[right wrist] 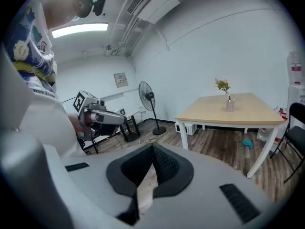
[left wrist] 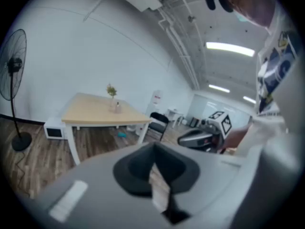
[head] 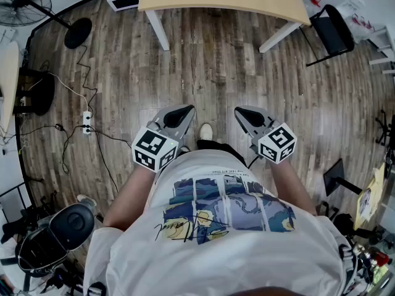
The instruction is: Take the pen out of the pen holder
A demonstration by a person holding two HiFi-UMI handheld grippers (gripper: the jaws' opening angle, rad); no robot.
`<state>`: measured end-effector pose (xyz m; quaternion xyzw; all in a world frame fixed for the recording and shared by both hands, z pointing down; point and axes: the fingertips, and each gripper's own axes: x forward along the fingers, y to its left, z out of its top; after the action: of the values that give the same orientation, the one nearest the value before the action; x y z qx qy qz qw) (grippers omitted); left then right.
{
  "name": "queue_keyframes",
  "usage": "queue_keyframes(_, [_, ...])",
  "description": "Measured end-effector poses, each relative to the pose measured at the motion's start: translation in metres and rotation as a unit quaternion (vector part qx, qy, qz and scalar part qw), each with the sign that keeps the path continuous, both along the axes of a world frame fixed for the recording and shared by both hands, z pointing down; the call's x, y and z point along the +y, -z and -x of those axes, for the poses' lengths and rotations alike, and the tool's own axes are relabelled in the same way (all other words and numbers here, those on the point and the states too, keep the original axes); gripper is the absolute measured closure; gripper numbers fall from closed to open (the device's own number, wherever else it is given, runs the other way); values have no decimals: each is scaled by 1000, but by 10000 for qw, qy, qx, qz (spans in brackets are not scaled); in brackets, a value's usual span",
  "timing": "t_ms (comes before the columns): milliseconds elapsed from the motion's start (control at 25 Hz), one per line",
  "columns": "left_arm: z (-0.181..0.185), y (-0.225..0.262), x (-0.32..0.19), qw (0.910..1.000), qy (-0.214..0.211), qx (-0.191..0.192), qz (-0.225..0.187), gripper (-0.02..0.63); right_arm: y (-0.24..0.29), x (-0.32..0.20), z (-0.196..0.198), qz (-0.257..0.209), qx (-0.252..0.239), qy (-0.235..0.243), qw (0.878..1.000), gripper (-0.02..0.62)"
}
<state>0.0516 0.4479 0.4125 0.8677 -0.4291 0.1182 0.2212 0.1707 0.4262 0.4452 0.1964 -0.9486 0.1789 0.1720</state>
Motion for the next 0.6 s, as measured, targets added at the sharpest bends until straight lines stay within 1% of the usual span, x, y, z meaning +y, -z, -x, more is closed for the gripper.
queue_keyframes(160, [0,-4,-37,10000,12,-37,22,598,-4,-37,3,-97,-70,46,9999,589])
queue_keyframes(280, [0,-3,-69,10000,84,1,-3,598,-17,-70,-1,-19,-28,-26,10000,589])
queue_keyframes(400, [9,-4,-100,9999,101,70,43,598,-27,-101,2,130,16,-145,9998,589])
queue_keyframes(600, [31,-9,-158,9998,-147,133,56,598,-31,-155,14,141,142,-411,9990,589])
